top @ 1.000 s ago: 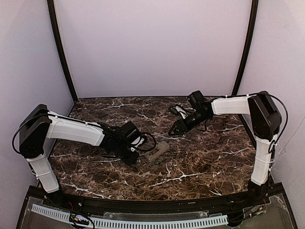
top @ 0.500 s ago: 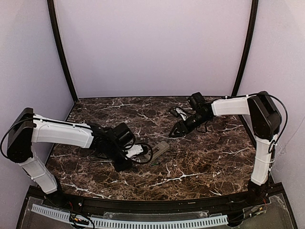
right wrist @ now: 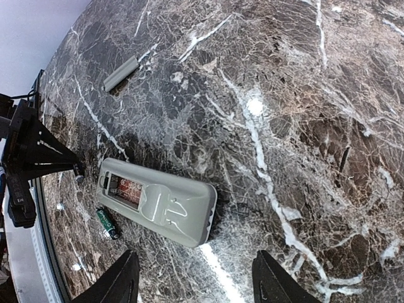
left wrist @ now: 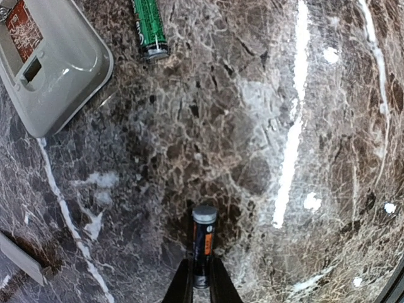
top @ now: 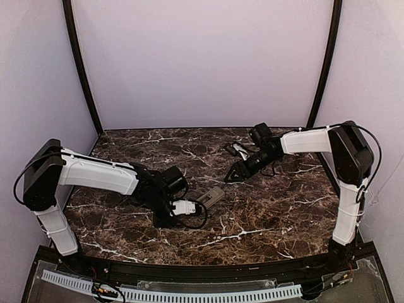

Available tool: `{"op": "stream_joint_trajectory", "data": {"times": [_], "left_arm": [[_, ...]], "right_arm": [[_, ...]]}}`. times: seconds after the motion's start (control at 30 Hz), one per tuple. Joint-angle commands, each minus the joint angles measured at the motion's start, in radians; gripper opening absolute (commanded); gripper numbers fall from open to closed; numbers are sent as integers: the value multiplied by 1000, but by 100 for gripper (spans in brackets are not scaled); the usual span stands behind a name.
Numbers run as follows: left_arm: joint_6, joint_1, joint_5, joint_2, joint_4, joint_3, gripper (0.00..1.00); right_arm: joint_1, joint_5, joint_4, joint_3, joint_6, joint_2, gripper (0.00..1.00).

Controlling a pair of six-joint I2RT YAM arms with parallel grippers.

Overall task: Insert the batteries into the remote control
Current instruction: Adjust the battery at the center of the board.

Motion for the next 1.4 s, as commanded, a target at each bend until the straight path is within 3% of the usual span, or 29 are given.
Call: {"op": "stream_joint_trajectory", "data": {"times": [0.0, 0.03, 0.1, 0.17, 0.37, 0.73, 1.17, 1.37], "left_arm": [[36, -7, -49, 14, -30, 15, 15], [24, -7, -76, 14, -27, 14, 17], [-6, -6, -108, 12, -30, 19, 36], [-41, -7, -124, -2, -40, 27, 48], [-230, -7, -208, -133, -30, 12, 66], [-651, -8, -166, -378, -15, -199, 62], [-808, -59, -145, -187, 58, -223, 43], [-835, -72, -121, -147, 125, -232, 41]], "right_arm": [[-6, -9, 10, -15, -1, -40, 60], [-7, -9, 9, -15, -1, -40, 60], [-6, -10, 8, -16, -1, -40, 60], [-6, -11, 10, -16, -2, -41, 60], [-6, -12, 16, -10, 0, -31, 60], [-10, -13, 17, -10, -3, -24, 60], [-12, -9, 19, -22, -4, -21, 60], [-14, -6, 20, -27, -5, -24, 60]]}}
